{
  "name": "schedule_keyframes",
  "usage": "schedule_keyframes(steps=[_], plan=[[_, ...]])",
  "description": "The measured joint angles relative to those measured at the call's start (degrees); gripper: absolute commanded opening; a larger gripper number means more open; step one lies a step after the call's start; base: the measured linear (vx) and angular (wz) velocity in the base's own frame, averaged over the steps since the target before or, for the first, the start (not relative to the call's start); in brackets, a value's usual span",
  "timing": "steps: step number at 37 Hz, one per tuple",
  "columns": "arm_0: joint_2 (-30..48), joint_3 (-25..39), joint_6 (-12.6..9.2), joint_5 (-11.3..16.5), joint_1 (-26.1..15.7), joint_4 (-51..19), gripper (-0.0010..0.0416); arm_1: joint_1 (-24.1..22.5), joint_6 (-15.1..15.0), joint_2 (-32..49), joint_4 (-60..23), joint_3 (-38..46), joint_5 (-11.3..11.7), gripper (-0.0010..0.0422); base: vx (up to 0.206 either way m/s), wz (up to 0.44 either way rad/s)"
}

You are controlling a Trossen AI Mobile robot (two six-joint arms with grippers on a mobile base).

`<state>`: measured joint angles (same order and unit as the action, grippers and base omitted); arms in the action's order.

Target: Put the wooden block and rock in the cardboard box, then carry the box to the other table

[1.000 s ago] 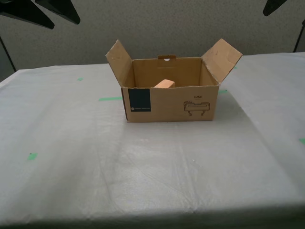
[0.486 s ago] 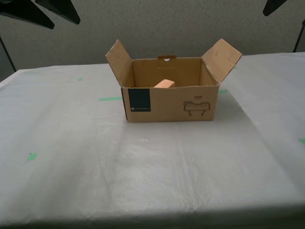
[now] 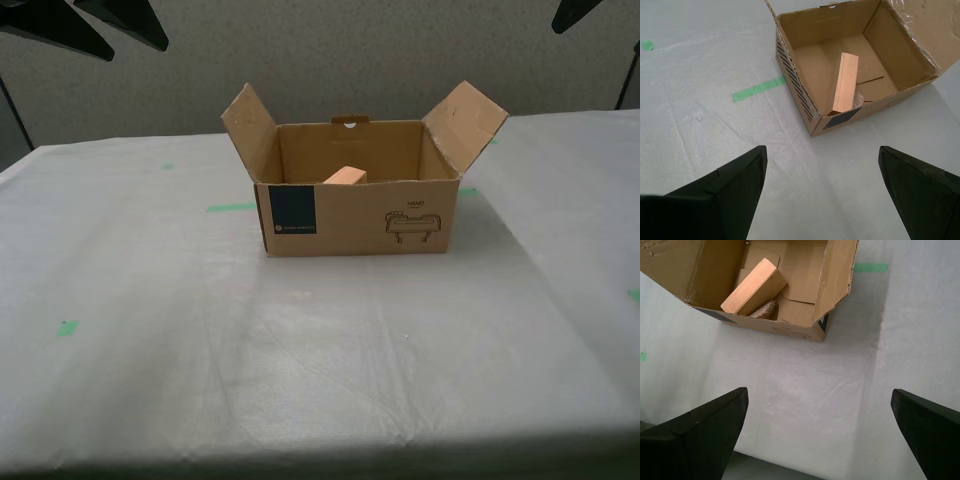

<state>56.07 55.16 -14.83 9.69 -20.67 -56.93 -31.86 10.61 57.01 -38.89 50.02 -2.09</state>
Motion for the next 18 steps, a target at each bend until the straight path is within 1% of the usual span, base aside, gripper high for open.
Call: schedule_keyframes(steps=[18], plan=[[0.0,0.0,0.0,0.0,0.0,0.0,0.0399,0.0,-0.02,0.0,0.0,0.0,0.0,0.0302,0.0,0.0]])
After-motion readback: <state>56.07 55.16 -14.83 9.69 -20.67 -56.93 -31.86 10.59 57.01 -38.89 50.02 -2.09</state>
